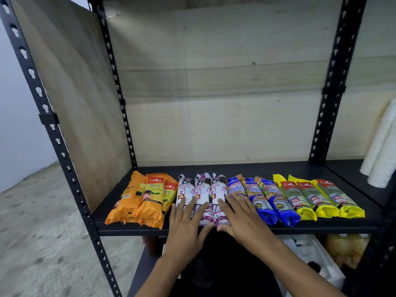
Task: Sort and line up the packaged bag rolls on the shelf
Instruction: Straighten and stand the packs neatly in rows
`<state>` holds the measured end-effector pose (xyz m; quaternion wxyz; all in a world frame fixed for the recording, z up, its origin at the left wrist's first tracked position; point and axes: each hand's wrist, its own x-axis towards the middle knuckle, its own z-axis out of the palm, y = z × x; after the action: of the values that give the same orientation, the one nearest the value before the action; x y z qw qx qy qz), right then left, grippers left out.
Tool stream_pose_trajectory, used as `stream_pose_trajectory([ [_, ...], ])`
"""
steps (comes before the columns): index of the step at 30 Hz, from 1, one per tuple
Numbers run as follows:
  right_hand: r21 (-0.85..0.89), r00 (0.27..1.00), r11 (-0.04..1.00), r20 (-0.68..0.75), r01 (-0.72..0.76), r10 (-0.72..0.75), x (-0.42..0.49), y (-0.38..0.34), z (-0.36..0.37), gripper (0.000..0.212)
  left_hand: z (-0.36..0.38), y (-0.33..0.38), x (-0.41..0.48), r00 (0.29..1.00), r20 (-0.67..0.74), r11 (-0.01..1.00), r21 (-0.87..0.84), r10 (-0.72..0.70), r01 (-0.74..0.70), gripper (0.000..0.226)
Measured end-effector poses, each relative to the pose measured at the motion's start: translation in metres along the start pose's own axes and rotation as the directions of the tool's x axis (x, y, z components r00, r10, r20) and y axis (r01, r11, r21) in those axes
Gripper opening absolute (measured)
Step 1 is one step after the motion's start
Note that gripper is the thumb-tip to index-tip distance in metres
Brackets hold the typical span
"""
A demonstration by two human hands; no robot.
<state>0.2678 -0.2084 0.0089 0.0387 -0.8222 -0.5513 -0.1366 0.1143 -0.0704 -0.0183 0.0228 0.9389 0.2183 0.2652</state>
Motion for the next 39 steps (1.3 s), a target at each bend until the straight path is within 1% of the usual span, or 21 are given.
stream_pose_trajectory([
  [3, 0.055, 1.0, 0.998, 0.01, 0.016, -0.017, 0.0, 0.003, -0.004, 0.082, 0.0, -0.001, 0.001, 1.0, 0.0, 1.0, -0.003, -0.005, 0.005, 0.065],
  [5, 0.173, 0.996, 0.984, 0.076, 0.036, -0.05, -0.002, 0.01, -0.012, 0.089, 0.0, -0.003, 0.0, 1.0, 0.006, 1.0, 0.014, -0.006, 0.005, 0.067],
  [7, 0.305, 0.987, 0.952, 0.148, 0.017, -0.065, -0.003, 0.023, -0.028, 0.1, -0.001, -0.006, 0.001, 1.0, 0.016, 1.0, 0.014, 0.019, -0.019, 0.069],
  [8, 0.304, 0.983, 0.953, 0.175, 0.008, -0.064, -0.002, 0.031, -0.036, 0.103, -0.002, -0.008, 0.001, 0.999, 0.029, 0.999, 0.014, 0.035, -0.035, 0.07],
  [10, 0.204, 0.974, 0.979, 0.219, 0.02, -0.066, 0.0, 0.046, -0.048, 0.104, -0.004, -0.012, 0.005, 0.997, 0.055, 0.998, 0.021, 0.053, -0.054, 0.068],
  [11, 0.166, 0.967, 0.986, 0.245, 0.03, -0.07, 0.002, 0.05, -0.051, 0.102, -0.005, -0.013, 0.007, 0.997, 0.061, 0.998, 0.018, 0.056, -0.057, 0.066],
  [13, 0.15, 0.958, 0.988, 0.276, 0.042, -0.082, 0.004, 0.053, -0.049, 0.092, -0.007, -0.013, 0.009, 0.997, 0.055, 0.998, -0.008, 0.057, -0.057, 0.063],
  [16, 0.132, 0.979, 0.991, 0.196, 0.031, -0.057, 0.006, 0.049, -0.041, 0.073, -0.008, -0.009, 0.009, 0.999, 0.01, 0.997, -0.065, 0.048, -0.047, 0.06],
  [18, 0.079, 0.99, 0.996, 0.134, 0.037, -0.047, 0.006, 0.044, -0.036, 0.068, -0.006, -0.009, 0.009, 0.999, -0.039, 0.994, -0.101, 0.035, -0.039, 0.061],
  [20, 0.087, 0.99, 0.995, 0.129, 0.039, -0.05, 0.005, 0.044, -0.034, 0.069, -0.005, -0.01, 0.009, 0.997, -0.07, 0.993, -0.118, 0.02, -0.028, 0.061],
  [23, 0.136, 0.978, 0.987, 0.175, 0.087, -0.11, 0.001, 0.043, -0.033, 0.085, -0.003, -0.01, 0.01, 0.997, -0.07, 0.994, -0.103, 0.032, -0.039, 0.061],
  [25, 0.136, 0.976, 0.977, 0.12, 0.165, -0.181, 0.002, 0.031, -0.033, 0.092, -0.002, -0.012, 0.01, 0.998, -0.054, 0.993, -0.106, 0.04, -0.046, 0.062],
  [26, 0.12, 0.971, 0.972, 0.098, 0.204, -0.216, 0.005, 0.024, -0.031, 0.091, -0.001, -0.013, 0.01, 0.998, -0.049, 0.991, -0.123, 0.039, -0.045, 0.062],
  [28, 0.085, 0.963, 0.967, 0.106, 0.24, -0.248, 0.013, 0.012, -0.027, 0.085, -0.001, -0.014, 0.009, 0.998, -0.044, 0.985, -0.165, 0.035, -0.041, 0.062],
  [30, 0.056, 0.964, 0.971, 0.118, 0.232, -0.237, 0.021, 0.008, -0.021, 0.078, 0.0, -0.016, 0.009, 0.998, -0.04, 0.981, -0.184, 0.046, -0.053, 0.061],
  [34, -0.021, 0.971, 0.972, 0.063, 0.232, -0.23, 0.026, 0.007, -0.012, 0.071, 0.003, -0.021, 0.01, 0.995, -0.043, 0.98, -0.173, 0.089, -0.096, 0.063],
  [39, -0.029, 0.977, 0.977, -0.007, 0.211, -0.212, 0.023, 0.004, -0.003, 0.07, 0.008, -0.028, 0.012, 0.993, -0.059, 0.971, -0.209, 0.102, -0.112, 0.066],
])
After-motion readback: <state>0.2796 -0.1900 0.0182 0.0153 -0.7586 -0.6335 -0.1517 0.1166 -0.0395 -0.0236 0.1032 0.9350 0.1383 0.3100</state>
